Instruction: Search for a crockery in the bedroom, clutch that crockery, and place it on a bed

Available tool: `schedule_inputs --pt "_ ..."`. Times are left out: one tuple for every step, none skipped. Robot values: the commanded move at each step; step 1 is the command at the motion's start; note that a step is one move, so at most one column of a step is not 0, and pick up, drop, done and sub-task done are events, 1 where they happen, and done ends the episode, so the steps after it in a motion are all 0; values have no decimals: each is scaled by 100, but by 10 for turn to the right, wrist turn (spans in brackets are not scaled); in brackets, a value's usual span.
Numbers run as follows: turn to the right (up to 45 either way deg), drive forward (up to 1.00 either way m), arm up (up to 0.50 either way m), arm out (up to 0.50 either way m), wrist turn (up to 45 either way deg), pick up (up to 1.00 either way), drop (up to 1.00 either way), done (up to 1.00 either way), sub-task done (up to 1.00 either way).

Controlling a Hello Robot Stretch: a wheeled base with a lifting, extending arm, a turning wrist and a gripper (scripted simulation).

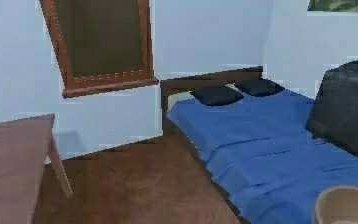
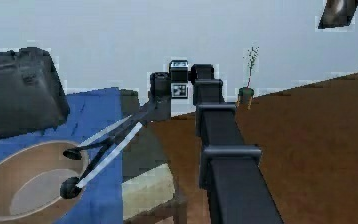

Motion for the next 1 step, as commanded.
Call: schedule_inputs --pt "-300 0 0 0 0 0 0 0 0"
